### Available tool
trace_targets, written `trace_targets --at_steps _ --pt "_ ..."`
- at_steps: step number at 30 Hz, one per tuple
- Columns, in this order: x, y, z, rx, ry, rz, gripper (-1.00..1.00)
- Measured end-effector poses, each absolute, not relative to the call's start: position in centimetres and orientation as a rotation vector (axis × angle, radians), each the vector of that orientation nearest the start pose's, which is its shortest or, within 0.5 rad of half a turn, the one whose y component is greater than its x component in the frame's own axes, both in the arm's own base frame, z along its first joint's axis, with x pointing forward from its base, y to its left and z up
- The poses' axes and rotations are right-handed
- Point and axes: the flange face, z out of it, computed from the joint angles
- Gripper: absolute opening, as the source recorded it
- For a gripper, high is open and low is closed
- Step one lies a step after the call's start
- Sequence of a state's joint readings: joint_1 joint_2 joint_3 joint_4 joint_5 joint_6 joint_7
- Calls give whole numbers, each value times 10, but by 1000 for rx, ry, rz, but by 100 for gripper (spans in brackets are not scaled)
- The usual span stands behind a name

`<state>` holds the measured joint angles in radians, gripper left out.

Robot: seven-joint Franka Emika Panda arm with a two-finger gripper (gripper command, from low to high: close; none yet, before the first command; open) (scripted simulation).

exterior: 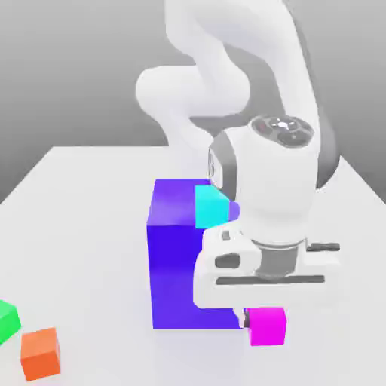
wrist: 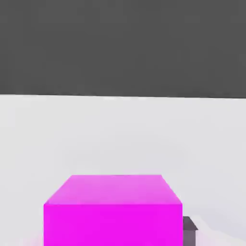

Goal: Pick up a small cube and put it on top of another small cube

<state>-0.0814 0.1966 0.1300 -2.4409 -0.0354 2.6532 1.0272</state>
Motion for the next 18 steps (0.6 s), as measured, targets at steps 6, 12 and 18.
trace_targets --at_steps 6,12,18 --pt "486 -122 242 -2472 1885 -33 -100" --pt "429 -271 246 -2088 2309 -31 -100" --pt "390 -337 189 -1896 2501 -3 100"
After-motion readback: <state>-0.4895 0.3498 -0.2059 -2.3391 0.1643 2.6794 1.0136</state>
